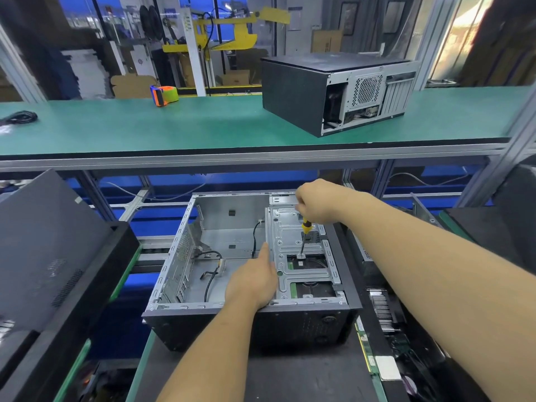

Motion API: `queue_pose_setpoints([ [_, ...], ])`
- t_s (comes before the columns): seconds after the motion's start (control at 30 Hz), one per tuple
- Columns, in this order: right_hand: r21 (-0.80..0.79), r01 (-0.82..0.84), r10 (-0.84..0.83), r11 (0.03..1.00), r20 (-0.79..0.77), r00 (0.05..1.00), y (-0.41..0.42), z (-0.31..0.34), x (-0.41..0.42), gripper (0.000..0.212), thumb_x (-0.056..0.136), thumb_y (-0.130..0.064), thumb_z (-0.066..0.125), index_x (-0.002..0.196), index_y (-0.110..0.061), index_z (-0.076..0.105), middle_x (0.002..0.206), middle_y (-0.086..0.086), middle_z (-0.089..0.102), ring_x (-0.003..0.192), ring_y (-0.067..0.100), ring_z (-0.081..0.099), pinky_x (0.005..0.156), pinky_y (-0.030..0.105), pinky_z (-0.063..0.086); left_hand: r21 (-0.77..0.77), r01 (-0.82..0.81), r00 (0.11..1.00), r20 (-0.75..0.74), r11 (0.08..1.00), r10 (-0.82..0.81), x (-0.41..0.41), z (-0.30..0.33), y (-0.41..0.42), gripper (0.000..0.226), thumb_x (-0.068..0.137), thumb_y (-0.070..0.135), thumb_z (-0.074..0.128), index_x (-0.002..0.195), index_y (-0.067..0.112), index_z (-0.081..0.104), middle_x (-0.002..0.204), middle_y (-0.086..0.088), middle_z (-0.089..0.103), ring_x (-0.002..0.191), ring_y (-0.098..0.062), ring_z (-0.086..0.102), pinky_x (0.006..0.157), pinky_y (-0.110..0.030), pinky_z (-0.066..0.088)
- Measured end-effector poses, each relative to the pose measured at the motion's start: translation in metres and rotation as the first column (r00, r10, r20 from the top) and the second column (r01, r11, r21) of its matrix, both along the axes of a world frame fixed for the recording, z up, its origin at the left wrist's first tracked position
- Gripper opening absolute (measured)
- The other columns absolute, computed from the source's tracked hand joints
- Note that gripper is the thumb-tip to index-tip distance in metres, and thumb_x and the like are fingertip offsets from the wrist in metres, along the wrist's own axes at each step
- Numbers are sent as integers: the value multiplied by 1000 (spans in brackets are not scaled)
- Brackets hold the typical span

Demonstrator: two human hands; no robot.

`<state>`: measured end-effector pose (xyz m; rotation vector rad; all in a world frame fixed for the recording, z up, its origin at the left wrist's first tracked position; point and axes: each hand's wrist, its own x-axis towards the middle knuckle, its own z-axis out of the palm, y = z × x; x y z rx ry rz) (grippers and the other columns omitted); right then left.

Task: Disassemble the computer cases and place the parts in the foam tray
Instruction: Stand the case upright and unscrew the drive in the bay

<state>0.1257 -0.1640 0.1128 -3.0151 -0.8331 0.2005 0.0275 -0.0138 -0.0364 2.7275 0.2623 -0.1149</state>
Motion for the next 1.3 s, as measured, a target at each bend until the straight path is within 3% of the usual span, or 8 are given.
queue_pose_setpoints([
  [0.23, 102, -34, 41, 994, -69, 997, -1, 1, -2, 4, 93, -16, 52, 96, -16, 55, 98, 1, 61, 90, 23, 58, 78, 37, 51, -1, -3, 1000, 14, 1000, 3, 1, -2, 0, 56, 108, 39, 24, 162, 28, 12, 126, -10, 67, 109, -32, 62, 85, -42, 45],
  [0.4, 77, 161, -159, 984, -37, 987, 1, -2, -2, 47, 104, -52, 34, 105, -9, 54, 99, 7, 54, 91, 29, 54, 81, 40, 47, -11, -9, 1000, 11, 1000, 9, 1, -2, 0, 57, 108, 39, 24, 163, 29, 11, 127, -10, 67, 110, -32, 62, 84, -42, 45],
  [0.5, 57, 146, -145, 988, -18, 989, 0, -1, -1, 34, 106, -33, 37, 93, -8, 55, 97, 14, 62, 81, 29, 56, 76, 40, 50, -11, -10, 1000, 9, 1000, 10, 1, -2, 0, 57, 108, 38, 24, 162, 29, 11, 128, -10, 66, 110, -33, 62, 81, -40, 41],
  [0.7, 50, 39, -36, 998, -58, 998, -3, 4, -3, 16, 95, -12, 46, 101, -7, 60, 100, 12, 65, 87, 26, 61, 80, 44, 54, -13, -7, 1000, 14, 1000, 7, 1, -3, 0, 57, 108, 39, 24, 163, 29, 10, 126, -9, 67, 108, -31, 62, 81, -40, 42],
  [0.93, 139, 29, -12, 990, -122, 992, -4, 3, -4, 10, 92, -20, 53, 101, -16, 52, 99, 4, 59, 81, 19, 53, 65, 32, 43, -26, -11, 1000, 11, 1000, 12, 1, -4, 1, 58, 108, 40, 23, 163, 30, 10, 130, -9, 65, 112, -31, 61, 82, -39, 42],
  [1.07, 85, 127, -123, 988, -46, 991, 0, -1, -4, 41, 105, -47, 36, 87, -12, 47, 84, 5, 51, 80, 25, 52, 74, 37, 44, -33, -13, 1000, 18, 999, 14, 1, -5, 0, 58, 108, 40, 23, 163, 30, 9, 132, -8, 65, 114, -31, 61, 83, -38, 42],
  [1.17, 38, 132, -132, 990, -12, 991, 1, 0, -4, 40, 107, -35, 37, 75, -12, 47, 76, 7, 54, 70, 23, 52, 67, 35, 45, -36, -15, 1000, 20, 999, 15, 2, -5, 0, 57, 108, 40, 24, 163, 31, 10, 132, -8, 65, 113, -30, 61, 81, -37, 39],
  [1.3, 32, 66, -65, 997, -44, 997, 0, 5, -7, 17, 100, -19, 45, 97, -7, 57, 93, 11, 63, 86, 30, 62, 78, 42, 54, -33, -14, 1000, 17, 999, 15, 2, -6, 0, 58, 108, 40, 24, 163, 31, 10, 131, -8, 65, 112, -30, 61, 83, -38, 42],
])
